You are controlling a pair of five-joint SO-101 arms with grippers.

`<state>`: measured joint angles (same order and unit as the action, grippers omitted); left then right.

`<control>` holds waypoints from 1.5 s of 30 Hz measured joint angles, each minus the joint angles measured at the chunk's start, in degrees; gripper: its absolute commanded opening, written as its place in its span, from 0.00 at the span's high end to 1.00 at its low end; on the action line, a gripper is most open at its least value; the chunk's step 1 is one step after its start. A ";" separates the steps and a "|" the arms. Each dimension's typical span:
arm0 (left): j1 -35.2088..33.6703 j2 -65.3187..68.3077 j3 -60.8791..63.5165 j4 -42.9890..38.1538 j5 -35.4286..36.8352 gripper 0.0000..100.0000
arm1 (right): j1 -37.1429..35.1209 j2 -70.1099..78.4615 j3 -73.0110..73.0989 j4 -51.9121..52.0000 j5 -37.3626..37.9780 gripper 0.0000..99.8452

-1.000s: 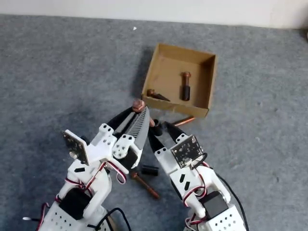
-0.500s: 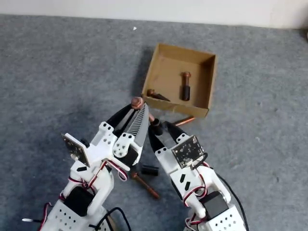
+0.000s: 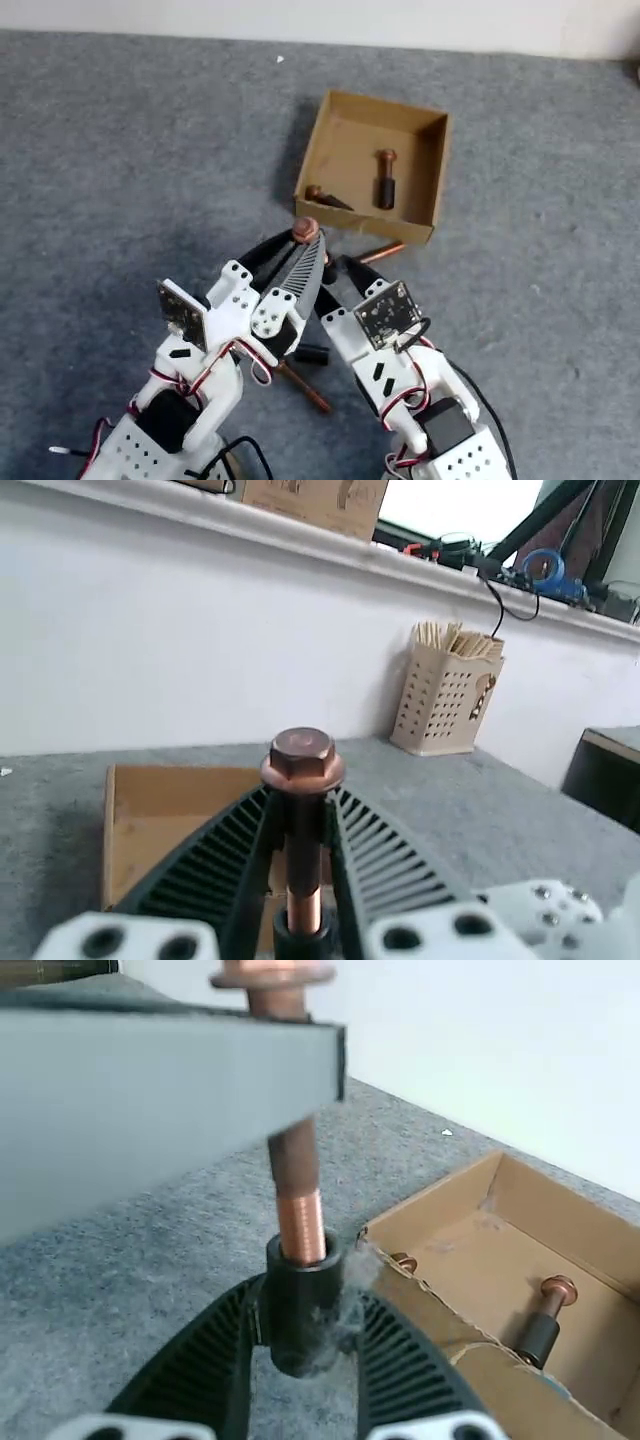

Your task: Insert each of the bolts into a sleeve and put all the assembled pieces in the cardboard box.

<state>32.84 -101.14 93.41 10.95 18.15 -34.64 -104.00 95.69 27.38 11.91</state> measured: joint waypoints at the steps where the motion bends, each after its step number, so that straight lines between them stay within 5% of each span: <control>1: 0.00 0.00 0.00 0.35 0.00 0.99 | 0.00 0.00 0.00 0.00 0.00 0.99; 5: -0.09 0.00 0.00 2.11 -0.18 0.97 | 0.00 0.00 0.00 0.35 0.00 0.99; 11: -0.09 0.00 -0.35 11.69 -0.35 0.79 | 0.09 0.00 0.00 0.88 0.09 0.99; 16: -0.18 -0.18 -3.34 21.63 -0.35 0.79 | 0.00 0.09 0.00 0.97 0.35 0.99; 24: -1.67 -0.44 -4.66 23.56 -2.99 0.79 | 1.49 0.09 0.00 0.97 0.35 0.99; 34: -8.70 -0.44 -8.44 23.65 -5.10 1.00 | 4.66 0.09 0.00 0.97 0.35 0.99; 45: -16.88 -0.44 -7.65 23.65 -5.27 1.00 | 4.92 0.09 0.00 3.78 0.35 0.99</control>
<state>15.96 -101.58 85.76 34.59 12.88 -29.71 -103.91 95.69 31.16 12.26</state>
